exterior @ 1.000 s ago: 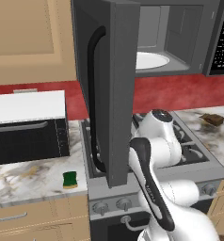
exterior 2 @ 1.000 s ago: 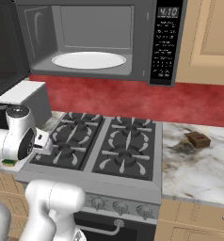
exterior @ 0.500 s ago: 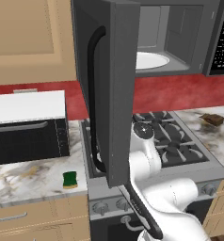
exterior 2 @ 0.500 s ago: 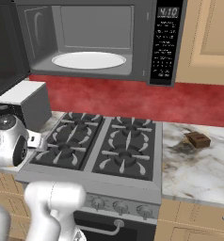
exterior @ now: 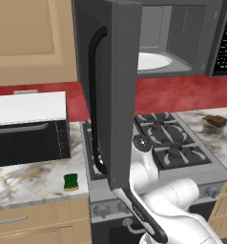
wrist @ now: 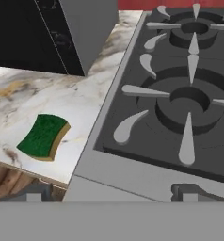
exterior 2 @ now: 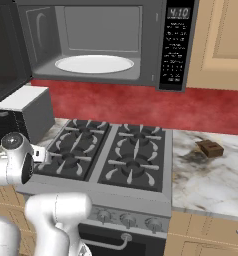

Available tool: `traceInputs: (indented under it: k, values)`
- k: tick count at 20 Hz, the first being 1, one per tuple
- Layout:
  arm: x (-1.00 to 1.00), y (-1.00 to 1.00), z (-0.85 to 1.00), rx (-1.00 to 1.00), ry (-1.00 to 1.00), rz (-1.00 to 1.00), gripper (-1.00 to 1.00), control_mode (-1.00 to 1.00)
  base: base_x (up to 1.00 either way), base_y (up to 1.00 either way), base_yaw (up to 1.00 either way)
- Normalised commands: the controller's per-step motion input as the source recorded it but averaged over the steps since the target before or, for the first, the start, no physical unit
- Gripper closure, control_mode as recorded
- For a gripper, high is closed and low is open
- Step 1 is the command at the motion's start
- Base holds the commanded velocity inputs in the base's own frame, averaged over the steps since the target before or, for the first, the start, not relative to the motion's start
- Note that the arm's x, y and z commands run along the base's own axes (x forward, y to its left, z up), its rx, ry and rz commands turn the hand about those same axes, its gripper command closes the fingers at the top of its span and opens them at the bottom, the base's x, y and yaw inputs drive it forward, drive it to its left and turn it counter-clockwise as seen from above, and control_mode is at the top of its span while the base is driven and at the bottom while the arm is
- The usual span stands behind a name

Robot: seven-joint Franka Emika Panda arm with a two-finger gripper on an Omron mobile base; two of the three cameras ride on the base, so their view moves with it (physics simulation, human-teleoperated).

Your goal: Place the sponge inside the microwave to prepare for sanitizing.

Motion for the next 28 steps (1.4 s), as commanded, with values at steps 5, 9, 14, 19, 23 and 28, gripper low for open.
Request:
traceInputs:
  k: [5,9,14,19,23,28]
  values:
    - [0.02,0.33,-0.01,0.0,0.0,0.07,-1.0,-1.0,0.0,0.0,0.0]
    - [0.1,0.29,0.0,0.0,0.01,0.0,-1.0,-1.0,0.0,0.0,0.0]
    - [0.17,0.35,0.0,0.01,0.06,0.0,-1.0,-1.0,0.0,0.0,0.0]
    - [0.15,0.47,-0.01,0.0,0.01,-0.01,-1.0,-1.0,0.0,0.0,0.0]
    - [0.14,0.49,-0.01,0.0,0.0,-0.02,-1.0,-1.0,0.0,0.0,0.0]
    - [0.12,0.46,-0.07,0.0,0.01,-0.03,-1.0,-1.0,0.0,0.0,0.0]
